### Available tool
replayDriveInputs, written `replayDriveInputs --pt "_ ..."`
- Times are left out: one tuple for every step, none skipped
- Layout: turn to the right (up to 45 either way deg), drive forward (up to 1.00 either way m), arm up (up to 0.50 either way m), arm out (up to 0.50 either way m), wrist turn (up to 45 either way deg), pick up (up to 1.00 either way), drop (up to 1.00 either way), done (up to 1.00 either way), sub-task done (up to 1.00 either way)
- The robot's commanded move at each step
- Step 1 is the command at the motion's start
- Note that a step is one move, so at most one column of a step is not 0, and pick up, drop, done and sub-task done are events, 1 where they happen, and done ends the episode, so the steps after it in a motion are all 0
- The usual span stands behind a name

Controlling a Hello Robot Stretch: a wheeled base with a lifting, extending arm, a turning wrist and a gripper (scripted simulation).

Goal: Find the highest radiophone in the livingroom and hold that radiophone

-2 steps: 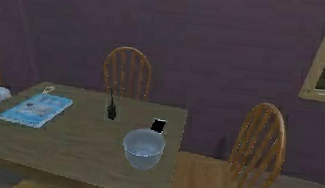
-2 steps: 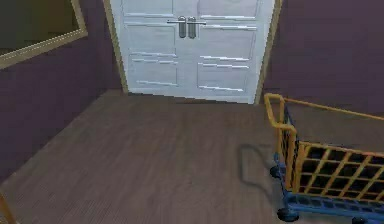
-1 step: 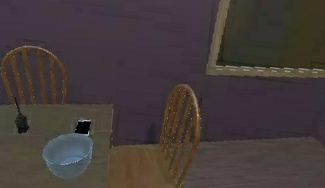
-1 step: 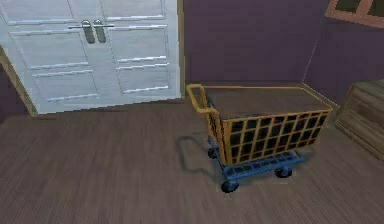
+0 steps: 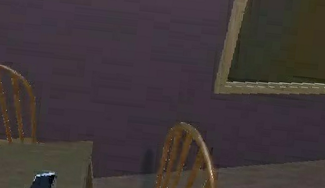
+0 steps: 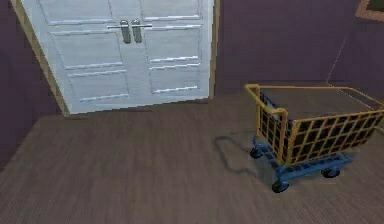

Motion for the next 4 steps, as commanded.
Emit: replayDriveInputs --pt "-45.0 0.00 0.00 0.00 0.0 0.00 0.00 0.00 0.00" --pt "-45.0 0.00 0.00 0.00 0.0 0.00 0.00 0.00 0.00" --pt "-33.0 0.00 0.00 0.00 0.0 0.00 0.00 0.00 0.00" --pt "0.0 0.00 0.50 0.00 0.0 0.00 0.00 0.00 0.00"
